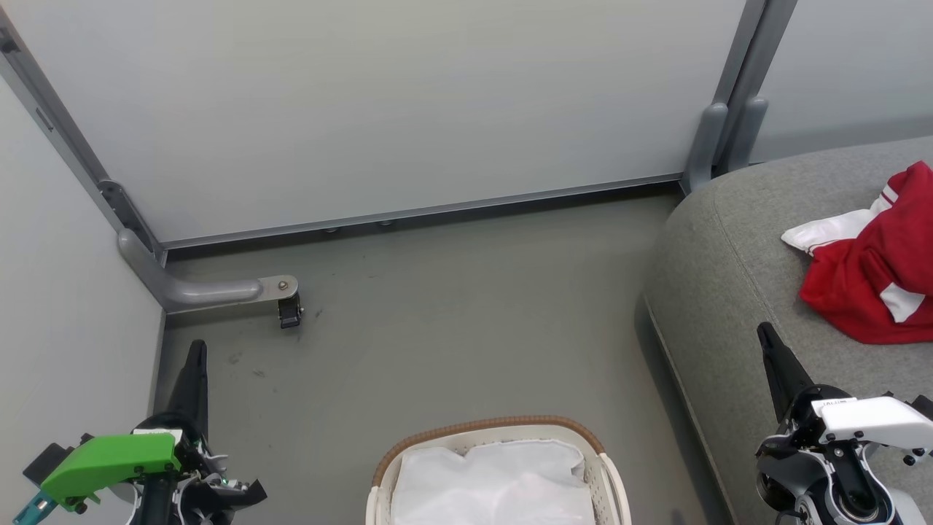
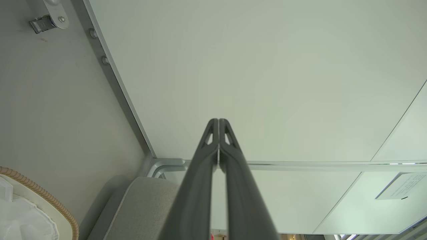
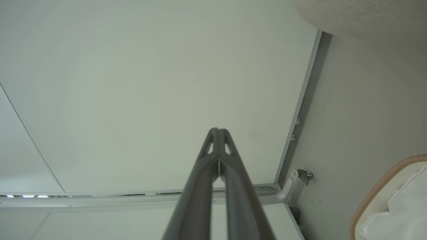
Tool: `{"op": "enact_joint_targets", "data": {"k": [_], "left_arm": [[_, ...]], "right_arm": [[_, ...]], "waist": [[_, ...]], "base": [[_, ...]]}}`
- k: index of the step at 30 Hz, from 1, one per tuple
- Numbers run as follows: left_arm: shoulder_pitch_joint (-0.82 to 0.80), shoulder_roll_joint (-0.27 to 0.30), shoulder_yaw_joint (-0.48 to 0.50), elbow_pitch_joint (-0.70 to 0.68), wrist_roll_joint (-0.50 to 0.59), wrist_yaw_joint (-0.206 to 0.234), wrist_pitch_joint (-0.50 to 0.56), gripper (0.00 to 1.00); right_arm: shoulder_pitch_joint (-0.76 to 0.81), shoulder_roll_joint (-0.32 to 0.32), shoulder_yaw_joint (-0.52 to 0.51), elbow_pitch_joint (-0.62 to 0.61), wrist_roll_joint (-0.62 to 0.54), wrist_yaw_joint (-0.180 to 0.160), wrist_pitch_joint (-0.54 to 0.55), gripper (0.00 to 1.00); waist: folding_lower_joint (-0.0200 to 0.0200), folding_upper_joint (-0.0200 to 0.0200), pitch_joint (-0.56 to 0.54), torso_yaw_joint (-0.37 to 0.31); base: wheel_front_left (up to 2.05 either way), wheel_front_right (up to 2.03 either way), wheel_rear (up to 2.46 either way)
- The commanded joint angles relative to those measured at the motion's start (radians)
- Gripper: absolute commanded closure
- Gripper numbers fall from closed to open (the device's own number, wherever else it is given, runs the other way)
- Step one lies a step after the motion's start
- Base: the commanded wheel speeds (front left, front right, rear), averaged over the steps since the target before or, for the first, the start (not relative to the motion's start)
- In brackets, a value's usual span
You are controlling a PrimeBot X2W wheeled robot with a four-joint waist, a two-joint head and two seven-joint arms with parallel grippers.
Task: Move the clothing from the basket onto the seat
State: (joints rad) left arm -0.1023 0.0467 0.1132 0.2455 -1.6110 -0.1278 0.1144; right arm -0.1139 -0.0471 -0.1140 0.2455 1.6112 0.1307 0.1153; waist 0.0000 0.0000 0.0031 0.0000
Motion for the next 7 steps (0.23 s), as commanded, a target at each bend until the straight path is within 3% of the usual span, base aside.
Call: {"op": "enact_joint_targets", "data": {"k": [1,7], "left_arm": [[-0.012,0.007,0.003,-0.002,-0.004,-0.006,0.003,1.00],[-0.012,0.007,0.003,-0.002,-0.004,-0.006,0.003,1.00]], "right_arm": [[0.011,-0.006,-0.002,-0.003,0.003,0.000,0.002,1.00],[0.011,-0.006,-0.002,-0.003,0.003,0.000,0.002,1.00]], "waist": [[0.0000,0.0000,0.000,0.000],[0.0000,0.0000,0.000,0.000]], "base": [[0.00,0.00,0.00],[0.00,0.00,0.00]]}}
